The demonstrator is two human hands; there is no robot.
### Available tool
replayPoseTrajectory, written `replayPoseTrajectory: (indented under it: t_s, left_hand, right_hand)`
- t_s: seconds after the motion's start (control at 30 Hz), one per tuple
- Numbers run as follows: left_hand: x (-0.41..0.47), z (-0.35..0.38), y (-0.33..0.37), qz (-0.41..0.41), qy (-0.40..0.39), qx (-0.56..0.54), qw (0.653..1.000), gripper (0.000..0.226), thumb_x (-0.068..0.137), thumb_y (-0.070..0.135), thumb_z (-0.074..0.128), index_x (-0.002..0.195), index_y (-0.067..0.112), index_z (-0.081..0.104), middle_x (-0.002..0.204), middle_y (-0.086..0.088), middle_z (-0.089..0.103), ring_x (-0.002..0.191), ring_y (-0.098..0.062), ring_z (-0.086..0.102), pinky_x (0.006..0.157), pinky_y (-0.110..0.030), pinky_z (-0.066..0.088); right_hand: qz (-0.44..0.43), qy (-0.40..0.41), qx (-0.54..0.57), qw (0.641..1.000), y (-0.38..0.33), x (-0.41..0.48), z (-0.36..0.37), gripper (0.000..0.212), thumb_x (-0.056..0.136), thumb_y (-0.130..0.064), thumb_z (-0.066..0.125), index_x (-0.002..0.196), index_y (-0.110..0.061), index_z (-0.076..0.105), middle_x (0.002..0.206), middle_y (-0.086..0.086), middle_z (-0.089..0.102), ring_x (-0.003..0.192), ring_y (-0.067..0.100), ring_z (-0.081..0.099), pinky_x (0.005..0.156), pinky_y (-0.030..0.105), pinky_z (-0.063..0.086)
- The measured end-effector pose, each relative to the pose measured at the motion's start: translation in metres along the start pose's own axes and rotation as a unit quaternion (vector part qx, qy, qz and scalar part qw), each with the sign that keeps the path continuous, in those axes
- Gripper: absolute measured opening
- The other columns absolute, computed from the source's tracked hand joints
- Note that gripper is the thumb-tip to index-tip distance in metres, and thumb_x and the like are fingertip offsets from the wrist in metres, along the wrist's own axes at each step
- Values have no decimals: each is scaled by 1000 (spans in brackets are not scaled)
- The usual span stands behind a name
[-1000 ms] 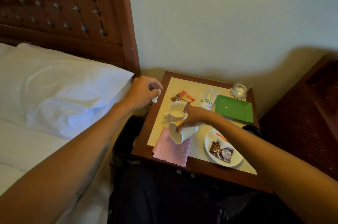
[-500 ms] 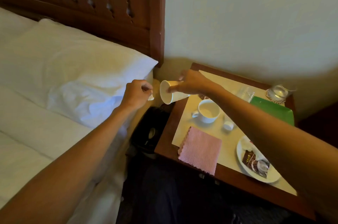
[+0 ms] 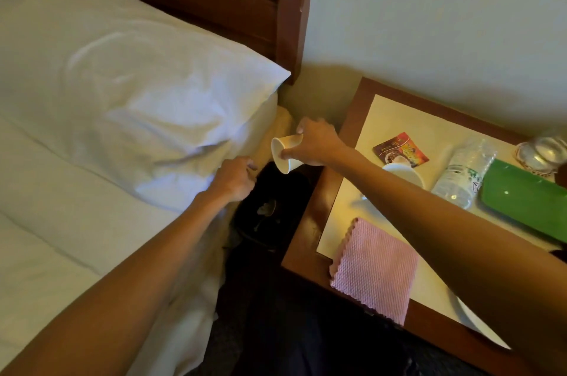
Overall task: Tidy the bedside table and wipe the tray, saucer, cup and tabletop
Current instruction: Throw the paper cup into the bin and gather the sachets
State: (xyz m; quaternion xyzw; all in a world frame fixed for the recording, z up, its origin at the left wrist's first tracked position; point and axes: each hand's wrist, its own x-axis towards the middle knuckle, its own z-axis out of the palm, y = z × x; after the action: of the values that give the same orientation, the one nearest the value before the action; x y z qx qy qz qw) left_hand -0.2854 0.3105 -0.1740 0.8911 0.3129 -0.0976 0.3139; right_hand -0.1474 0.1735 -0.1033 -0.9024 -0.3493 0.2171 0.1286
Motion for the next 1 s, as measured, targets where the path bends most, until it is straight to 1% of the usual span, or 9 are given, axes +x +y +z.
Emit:
replayPoseTrajectory:
  t_s: [0.17, 0.27, 0.33, 0.47, 0.63, 0.73, 0.83, 0.93, 1.0]
  left_hand:
    - [-6, -19, -11, 11, 9, -24, 1000, 17, 88, 15, 56, 95, 27, 66, 109, -7, 71, 100, -25, 67, 90, -34, 53]
    - [-10, -25, -11, 24, 13, -34, 999, 15, 90, 15, 59, 98, 24, 68, 105, -6, 72, 98, -23, 67, 83, -26, 49]
    - [-15, -29, -9, 31, 16, -37, 999, 16, 91, 15, 61, 103, 19, 70, 104, -6, 72, 98, -21, 66, 80, -23, 45]
    - [-28, -44, 4, 60, 48, -39, 996, 14, 90, 14, 61, 99, 20, 71, 97, -2, 72, 95, -21, 66, 80, -23, 45]
    - [-56, -50, 57, 112, 78, -68, 988, 20, 93, 14, 56, 98, 26, 72, 97, 4, 69, 92, -17, 65, 81, -25, 48]
    - [-78, -46, 106, 166, 109, -81, 977, 17, 95, 16, 58, 98, 27, 70, 97, 6, 67, 90, -15, 65, 84, -23, 48]
    - [-99, -36, 160, 216, 126, -97, 963, 12, 96, 19, 61, 102, 24, 70, 100, 9, 66, 87, -8, 63, 75, -15, 46]
    - [-118, -16, 213, 267, 111, -121, 950, 13, 91, 18, 64, 96, 27, 72, 90, 8, 71, 78, -11, 67, 79, -30, 56]
    - [-129, -1, 245, 303, 90, -99, 944, 14, 88, 19, 64, 95, 27, 72, 88, 8, 73, 75, -11, 68, 81, -34, 56]
  right_hand:
    - [11, -89, -61, 994, -7, 15, 41, 73, 83, -52, 72, 135, -7, 45, 137, 18, 47, 126, 39, 43, 101, 45, 38]
    - [2, -133, -67, 989, -11, 13, 58, 75, 83, -54, 72, 136, -8, 44, 137, 17, 47, 121, 37, 48, 88, 39, 43]
    - [-11, -143, -82, 986, -15, 8, 60, 79, 84, -57, 69, 140, -8, 41, 139, 17, 46, 122, 38, 48, 91, 39, 44]
    - [-45, -93, -73, 992, -21, -18, 29, 65, 90, -55, 62, 136, -12, 47, 128, 11, 57, 111, 31, 57, 89, 40, 51]
    - [-46, -15, -17, 999, -1, -78, -41, 31, 87, -46, 65, 103, -20, 66, 106, 3, 70, 92, 23, 66, 83, 41, 57]
    - [-32, 36, -1, 999, 25, -123, -78, 23, 87, -41, 66, 94, -20, 69, 98, 0, 72, 92, 22, 66, 84, 40, 55]
    - [-7, 90, 11, 996, 59, -173, -109, 17, 86, -39, 68, 88, -21, 67, 91, -7, 68, 93, 19, 65, 83, 37, 54]
    - [23, 120, 16, 992, 99, -217, -130, 22, 86, -41, 69, 92, -20, 71, 96, -4, 71, 92, 17, 66, 83, 36, 54]
    - [43, 130, 17, 990, 125, -242, -141, 23, 87, -38, 69, 97, -18, 73, 102, -2, 72, 93, 16, 67, 85, 37, 55]
